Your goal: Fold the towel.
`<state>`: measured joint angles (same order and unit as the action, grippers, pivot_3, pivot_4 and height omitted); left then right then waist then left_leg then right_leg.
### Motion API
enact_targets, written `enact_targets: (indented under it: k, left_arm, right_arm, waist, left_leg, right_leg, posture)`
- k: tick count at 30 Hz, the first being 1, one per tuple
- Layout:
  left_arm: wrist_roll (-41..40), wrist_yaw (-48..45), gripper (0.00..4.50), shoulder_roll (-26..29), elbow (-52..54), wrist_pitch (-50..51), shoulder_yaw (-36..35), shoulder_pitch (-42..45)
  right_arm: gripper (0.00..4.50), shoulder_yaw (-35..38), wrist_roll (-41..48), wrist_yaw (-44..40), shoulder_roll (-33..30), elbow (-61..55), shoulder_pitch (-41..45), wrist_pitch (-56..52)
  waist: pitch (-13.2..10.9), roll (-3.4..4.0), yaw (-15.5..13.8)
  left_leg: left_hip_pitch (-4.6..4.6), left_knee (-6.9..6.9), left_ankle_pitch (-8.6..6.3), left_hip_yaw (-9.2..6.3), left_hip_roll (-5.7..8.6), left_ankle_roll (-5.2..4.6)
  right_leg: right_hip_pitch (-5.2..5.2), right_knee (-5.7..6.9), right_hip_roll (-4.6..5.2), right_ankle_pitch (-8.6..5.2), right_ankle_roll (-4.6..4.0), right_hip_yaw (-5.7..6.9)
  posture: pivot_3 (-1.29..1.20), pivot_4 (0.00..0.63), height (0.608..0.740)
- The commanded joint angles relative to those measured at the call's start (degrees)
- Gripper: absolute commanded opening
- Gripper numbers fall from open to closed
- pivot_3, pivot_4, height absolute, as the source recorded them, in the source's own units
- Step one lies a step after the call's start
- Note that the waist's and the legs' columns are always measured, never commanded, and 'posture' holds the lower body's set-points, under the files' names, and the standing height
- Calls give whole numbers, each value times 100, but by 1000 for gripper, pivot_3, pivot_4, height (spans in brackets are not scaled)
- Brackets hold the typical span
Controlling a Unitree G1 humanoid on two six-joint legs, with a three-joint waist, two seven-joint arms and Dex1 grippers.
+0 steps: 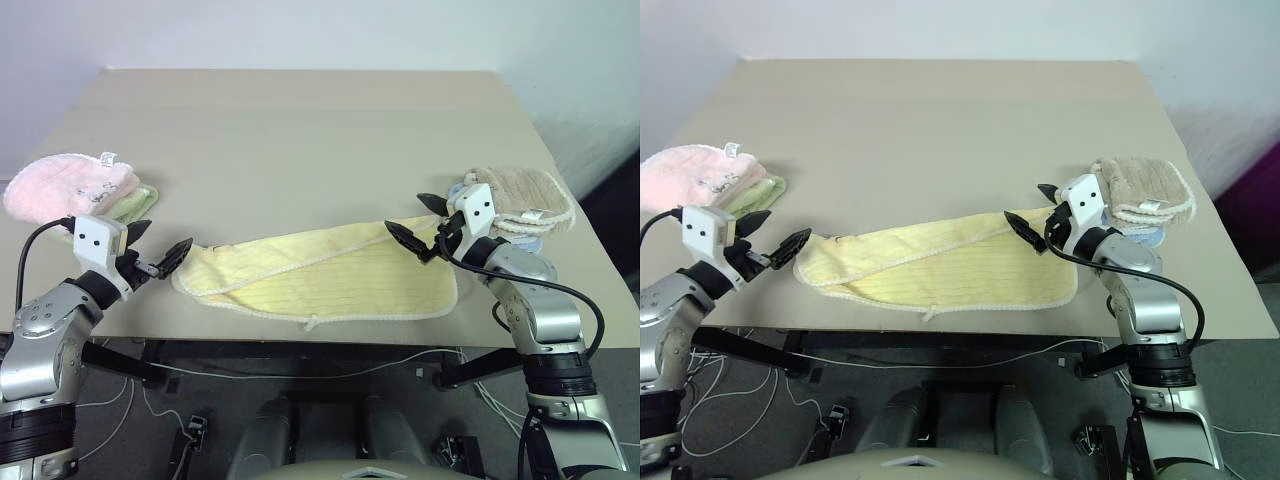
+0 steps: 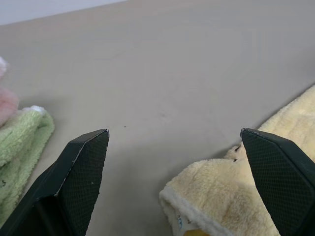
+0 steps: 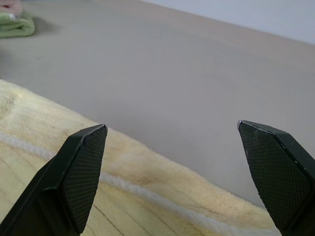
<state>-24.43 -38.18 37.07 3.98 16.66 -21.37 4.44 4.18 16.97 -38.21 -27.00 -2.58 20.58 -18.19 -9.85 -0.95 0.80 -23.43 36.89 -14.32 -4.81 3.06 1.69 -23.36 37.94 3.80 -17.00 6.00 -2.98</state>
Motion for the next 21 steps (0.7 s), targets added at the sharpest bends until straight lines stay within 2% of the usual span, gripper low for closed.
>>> enact_targets:
  k: [1, 6, 14, 21]
  left_arm:
    - [-109, -20, 4500, 97, 289, 84, -87, 33]
    - [-112, -336, 4500, 198, 307, 97, -32, -28]
    - [-45, -956, 4500, 769, -120, -27, -126, 55]
    - [276, -2906, 4500, 2054, -523, -923, 220, -228]
  right_arm:
    - [4472, -14, -6, 71, 100, -150, -15, 153]
    - [4472, -7, -1, 239, 242, -283, -95, 193]
    - [4472, -78, -23, 332, 331, -221, -133, 294]
    - [4472, -139, -88, 348, 468, 72, 16, 451]
  waist:
    - [0, 0, 0]
    - [0, 0, 2]
    - [-1, 2, 6]
    - [-8, 19, 24]
  left_leg:
    - [0, 0, 0, 0, 0, 0]
    - [0, 0, 0, 0, 0, 0]
    - [0, -2, 0, -1, 0, 0]
    - [3, -11, 0, 3, 0, 1]
  right_leg:
    - [0, 0, 0, 0, 0, 0]
    - [0, 0, 0, 0, 0, 0]
    - [-1, 0, -1, 0, -1, 1]
    - [-2, -3, 2, -1, -2, -2]
  posture:
    - [0, 150, 740]
    - [0, 150, 740]
    - [0, 150, 740]
    - [0, 150, 740]
